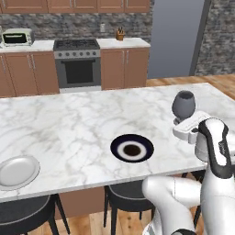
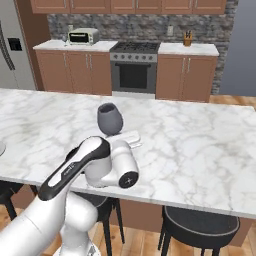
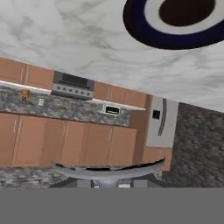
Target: Retrieve the wine glasses from the counter and place one next to each plate.
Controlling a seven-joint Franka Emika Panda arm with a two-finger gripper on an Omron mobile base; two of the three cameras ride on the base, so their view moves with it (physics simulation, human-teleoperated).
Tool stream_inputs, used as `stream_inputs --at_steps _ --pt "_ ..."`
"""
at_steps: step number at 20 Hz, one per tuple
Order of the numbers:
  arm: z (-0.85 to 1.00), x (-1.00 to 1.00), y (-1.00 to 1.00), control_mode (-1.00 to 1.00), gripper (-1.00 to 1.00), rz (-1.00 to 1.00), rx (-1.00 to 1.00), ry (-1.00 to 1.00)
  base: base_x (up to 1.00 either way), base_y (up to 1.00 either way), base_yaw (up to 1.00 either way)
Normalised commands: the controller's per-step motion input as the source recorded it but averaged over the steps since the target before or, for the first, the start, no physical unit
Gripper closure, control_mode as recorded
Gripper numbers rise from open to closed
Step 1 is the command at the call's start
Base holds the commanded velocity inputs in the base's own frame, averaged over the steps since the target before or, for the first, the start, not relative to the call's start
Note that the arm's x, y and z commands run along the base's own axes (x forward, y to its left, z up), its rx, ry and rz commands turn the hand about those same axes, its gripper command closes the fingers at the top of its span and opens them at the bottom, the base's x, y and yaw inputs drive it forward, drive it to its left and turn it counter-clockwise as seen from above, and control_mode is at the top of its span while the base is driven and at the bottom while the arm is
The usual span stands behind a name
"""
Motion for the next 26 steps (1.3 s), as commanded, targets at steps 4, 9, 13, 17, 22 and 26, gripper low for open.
stream_inputs --at_steps 4,9,13,17,22,26 --pt "-0.36 0.37 -0.25 -1.00 1.00 0.20 -0.02 0.05 0.00 0.00 0.00" --pt "-0.33 0.26 -0.18 -1.00 1.00 0.24 -0.02 0.01 0.00 0.00 0.00" --pt "-0.26 0.29 -0.07 -1.00 1.00 0.28 0.00 0.01 0.00 0.00 0.00" --pt "-0.35 0.26 0.00 -1.00 1.00 0.30 0.00 0.02 0.00 0.00 0.00" --pt "-0.32 0.07 0.04 -1.00 1.00 0.20 -0.01 0.11 0.00 0.00 0.00" --pt "-0.13 0.16 0.22 -1.00 1.00 0.01 -0.06 0.22 0.00 0.00 0.00"
